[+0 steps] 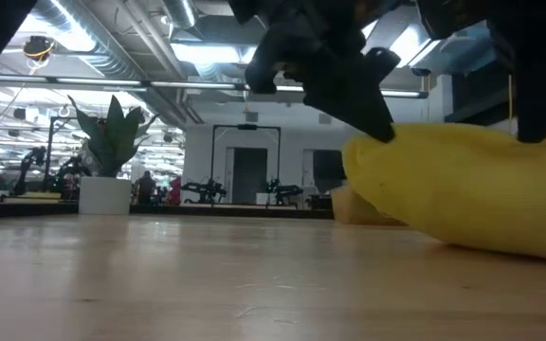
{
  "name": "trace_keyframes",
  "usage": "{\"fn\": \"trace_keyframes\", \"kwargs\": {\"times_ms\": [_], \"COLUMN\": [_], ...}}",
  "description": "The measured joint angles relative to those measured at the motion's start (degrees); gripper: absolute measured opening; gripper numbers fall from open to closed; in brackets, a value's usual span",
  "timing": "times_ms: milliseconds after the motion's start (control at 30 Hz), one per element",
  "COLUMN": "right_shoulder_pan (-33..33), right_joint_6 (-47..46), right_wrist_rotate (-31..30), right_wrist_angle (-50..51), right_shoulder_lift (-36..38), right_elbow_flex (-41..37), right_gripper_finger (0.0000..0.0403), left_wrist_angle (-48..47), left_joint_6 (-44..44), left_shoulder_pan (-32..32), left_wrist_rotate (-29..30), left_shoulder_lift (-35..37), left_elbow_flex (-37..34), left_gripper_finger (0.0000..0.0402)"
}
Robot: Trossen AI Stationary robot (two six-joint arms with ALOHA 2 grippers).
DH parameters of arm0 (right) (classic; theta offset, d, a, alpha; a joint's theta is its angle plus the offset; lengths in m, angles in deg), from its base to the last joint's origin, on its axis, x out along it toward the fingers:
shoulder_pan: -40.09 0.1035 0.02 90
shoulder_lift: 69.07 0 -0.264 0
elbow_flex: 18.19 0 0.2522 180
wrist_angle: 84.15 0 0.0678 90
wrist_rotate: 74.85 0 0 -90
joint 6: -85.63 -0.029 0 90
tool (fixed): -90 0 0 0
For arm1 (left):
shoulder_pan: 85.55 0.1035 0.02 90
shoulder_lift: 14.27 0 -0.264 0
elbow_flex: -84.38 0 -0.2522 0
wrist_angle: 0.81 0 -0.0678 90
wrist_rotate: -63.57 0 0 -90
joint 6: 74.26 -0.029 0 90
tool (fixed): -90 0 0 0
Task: Roll microfiber towels into tight, uniform cylinder then place into a basket
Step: Fold the yellow towel
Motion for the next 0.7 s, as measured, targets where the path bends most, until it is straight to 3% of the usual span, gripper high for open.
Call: {"fn": "trace_keyframes", "kwargs": {"times_ms": [167, 333, 700], "right_shoulder_pan": [0.0, 0.0, -0.1], "right_joint_6": [-3.8, -6.8, -10.5], "right_wrist_rotate": [0.0, 0.0, -2.6], "right_wrist_angle": [1.4, 1.9, 5.8], "right_shoulder_lift": [0.0, 0.0, 0.1], "right_elbow_flex": [0.0, 0.0, -1.2], "right_gripper_finger": [0.0, 0.0, 0.0], "left_wrist_angle": [-0.8, 0.3, 2.0], "left_joint_6": [-4.5, -2.6, 1.2], "left_shoulder_pan": [-0.6, 0.3, 2.7], "left_wrist_rotate": [-0.3, -5.2, -3.3], "left_shoulder_lift": [-0.1, -1.1, -3.8], "left_elbow_flex": [0.0, 0.1, 0.0], "left_gripper_finger": [0.0, 0.0, 0.0]}}
